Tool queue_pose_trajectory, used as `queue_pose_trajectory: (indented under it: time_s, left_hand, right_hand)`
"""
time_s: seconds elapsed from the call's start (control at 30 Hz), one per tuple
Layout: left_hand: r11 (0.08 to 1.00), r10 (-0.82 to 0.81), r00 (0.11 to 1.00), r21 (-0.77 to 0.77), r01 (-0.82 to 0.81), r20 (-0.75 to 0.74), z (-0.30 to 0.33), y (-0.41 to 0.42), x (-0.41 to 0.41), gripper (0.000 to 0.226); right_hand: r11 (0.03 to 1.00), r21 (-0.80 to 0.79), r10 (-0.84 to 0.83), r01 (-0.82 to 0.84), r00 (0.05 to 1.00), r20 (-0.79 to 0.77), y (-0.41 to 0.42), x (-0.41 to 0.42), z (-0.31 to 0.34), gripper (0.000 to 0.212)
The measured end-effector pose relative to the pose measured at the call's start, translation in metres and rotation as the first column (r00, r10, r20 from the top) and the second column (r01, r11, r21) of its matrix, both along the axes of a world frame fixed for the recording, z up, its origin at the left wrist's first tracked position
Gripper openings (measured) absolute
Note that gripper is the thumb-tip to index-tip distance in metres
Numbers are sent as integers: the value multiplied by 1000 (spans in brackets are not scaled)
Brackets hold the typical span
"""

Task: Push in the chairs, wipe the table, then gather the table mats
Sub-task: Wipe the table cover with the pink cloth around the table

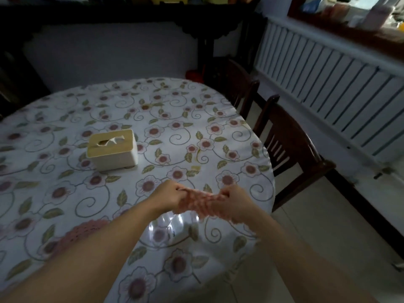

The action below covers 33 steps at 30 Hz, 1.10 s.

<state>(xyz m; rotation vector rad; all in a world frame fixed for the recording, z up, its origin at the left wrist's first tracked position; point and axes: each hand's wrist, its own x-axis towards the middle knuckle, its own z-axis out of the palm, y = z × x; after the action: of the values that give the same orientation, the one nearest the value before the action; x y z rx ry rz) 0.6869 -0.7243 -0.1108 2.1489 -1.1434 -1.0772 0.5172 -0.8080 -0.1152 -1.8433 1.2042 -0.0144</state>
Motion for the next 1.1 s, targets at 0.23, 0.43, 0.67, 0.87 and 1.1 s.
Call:
queue_pose_trajectory:
  time_s: [0.23, 0.43, 0.67, 0.87, 1.1]
  left_hand:
    - [921, 370, 925, -97, -377, -87, -22, -20, 20, 12]
    - [930, 348, 937, -122, -348, -17, -43, -61, 34, 37]
    - [971, 235, 965, -20, -239, -117, -75, -102, 61, 38]
    - [936, 353, 931, 34, -351, -93, -89, -170, 91, 38]
    - [959, 193, 960, 165, -228, 204, -132, -172, 101, 53]
  right_hand:
    - [960, 257, 57, -109, 978, 203, -36, 16, -10, 14]
    - [954, 299, -62, -3, 977, 206, -72, 46, -30, 33]
    - [999, 34, -17, 18, 1000, -18, -123, 66, -53, 35]
    - [955, -284, -98, 85, 995, -31, -187, 123, -67, 30]
    - [970, -244, -20, -4, 995, -94, -171, 154, -127, 51]
